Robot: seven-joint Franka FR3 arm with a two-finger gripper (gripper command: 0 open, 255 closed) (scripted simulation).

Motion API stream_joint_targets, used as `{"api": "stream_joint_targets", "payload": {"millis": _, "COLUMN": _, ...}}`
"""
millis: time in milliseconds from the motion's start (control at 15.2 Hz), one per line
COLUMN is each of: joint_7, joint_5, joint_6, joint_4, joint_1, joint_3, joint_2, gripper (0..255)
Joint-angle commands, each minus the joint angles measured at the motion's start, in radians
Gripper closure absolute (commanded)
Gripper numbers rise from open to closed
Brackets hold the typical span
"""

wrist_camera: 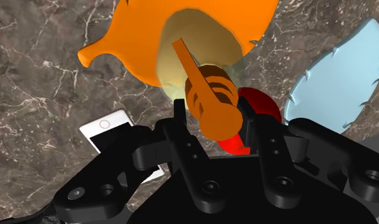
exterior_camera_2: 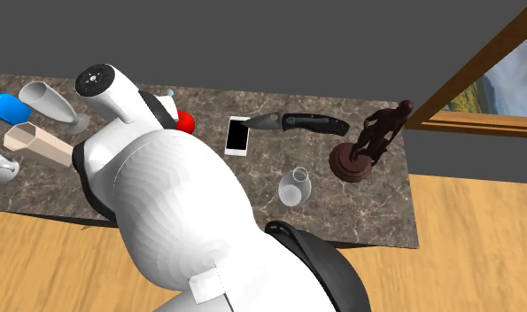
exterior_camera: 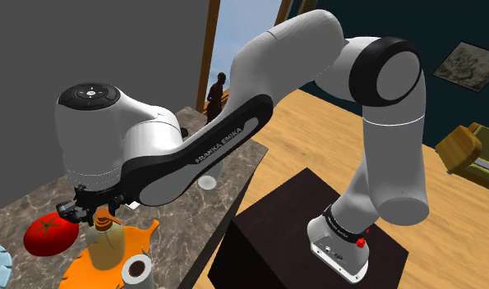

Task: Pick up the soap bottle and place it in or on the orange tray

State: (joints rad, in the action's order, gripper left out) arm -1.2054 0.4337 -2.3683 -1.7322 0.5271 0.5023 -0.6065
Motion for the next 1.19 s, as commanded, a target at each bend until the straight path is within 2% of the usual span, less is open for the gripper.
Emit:
{"api": "stream_joint_targets", "payload": {"millis": 0, "joint_7": 0.0, "joint_5": 0.0, "joint_6": 0.0, "joint_4": 0.0, "joint_1": 0.0, "joint_3": 0.0, "joint_2": 0.0, "gripper": 255}}
{"api": "stream_joint_targets", "payload": {"millis": 66, "joint_7": 0.0, "joint_5": 0.0, "joint_6": 0.0, "joint_4": 0.0, "joint_1": 0.0, "joint_3": 0.0, "joint_2": 0.0, "gripper": 255}}
{"api": "stream_joint_targets", "payload": {"millis": 132, "joint_7": 0.0, "joint_5": 0.0, "joint_6": 0.0, "joint_4": 0.0, "joint_1": 0.0, "joint_3": 0.0, "joint_2": 0.0, "gripper": 0}}
{"api": "stream_joint_targets", "payload": {"millis": 462, "joint_7": 0.0, "joint_5": 0.0, "joint_6": 0.0, "joint_4": 0.0, "joint_1": 0.0, "joint_3": 0.0, "joint_2": 0.0, "gripper": 0}}
{"api": "stream_joint_targets", "payload": {"millis": 726, "joint_7": 0.031, "joint_5": -0.053, "joint_6": 0.074, "joint_4": -0.009, "joint_1": -0.032, "joint_3": 0.041, "joint_2": 0.09, "gripper": 0}}
{"api": "stream_joint_targets", "payload": {"millis": 1122, "joint_7": 0.031, "joint_5": -0.054, "joint_6": 0.074, "joint_4": -0.009, "joint_1": -0.032, "joint_3": 0.041, "joint_2": 0.09, "gripper": 0}}
